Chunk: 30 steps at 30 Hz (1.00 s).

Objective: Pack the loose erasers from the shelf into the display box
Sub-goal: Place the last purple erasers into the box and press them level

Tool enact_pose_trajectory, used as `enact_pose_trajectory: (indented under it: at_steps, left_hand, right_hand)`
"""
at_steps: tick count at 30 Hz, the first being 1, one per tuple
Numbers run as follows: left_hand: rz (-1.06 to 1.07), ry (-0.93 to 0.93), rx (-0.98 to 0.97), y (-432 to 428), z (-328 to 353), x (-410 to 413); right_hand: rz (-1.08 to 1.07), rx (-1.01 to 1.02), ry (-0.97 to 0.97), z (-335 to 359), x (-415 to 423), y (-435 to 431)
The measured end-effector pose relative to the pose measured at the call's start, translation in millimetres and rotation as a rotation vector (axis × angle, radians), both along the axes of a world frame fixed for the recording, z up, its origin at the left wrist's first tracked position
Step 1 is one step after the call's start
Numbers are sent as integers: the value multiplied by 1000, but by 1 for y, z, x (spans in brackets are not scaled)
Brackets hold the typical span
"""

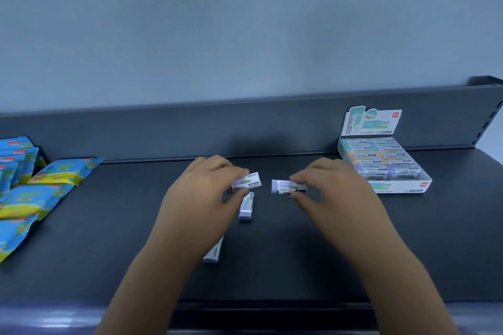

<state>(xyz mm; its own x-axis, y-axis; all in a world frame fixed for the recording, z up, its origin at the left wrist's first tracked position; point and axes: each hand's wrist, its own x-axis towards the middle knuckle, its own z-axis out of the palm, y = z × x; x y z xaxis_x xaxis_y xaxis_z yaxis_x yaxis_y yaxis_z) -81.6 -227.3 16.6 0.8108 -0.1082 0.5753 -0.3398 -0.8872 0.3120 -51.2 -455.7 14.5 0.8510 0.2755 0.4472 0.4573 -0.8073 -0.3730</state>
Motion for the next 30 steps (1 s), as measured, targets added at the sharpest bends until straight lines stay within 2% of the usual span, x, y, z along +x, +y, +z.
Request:
enact_pose_trajectory:
  at_steps: [13, 23, 27, 30]
  left_hand:
    - [39, 47, 9, -46, -17, -21]
    - [-37, 35, 18, -64, -11, -20]
    - [-96, 44, 49, -75, -5, -15]
    - [-127, 1, 142, -86, 3, -14]
  right_hand:
    - [30, 72, 18, -10, -11, -46]
    - [-4, 133, 31, -8, -18, -55]
    - [-19, 174, 49, -8, -18, -67]
    - [-16, 186, 55, -5, -17, -80]
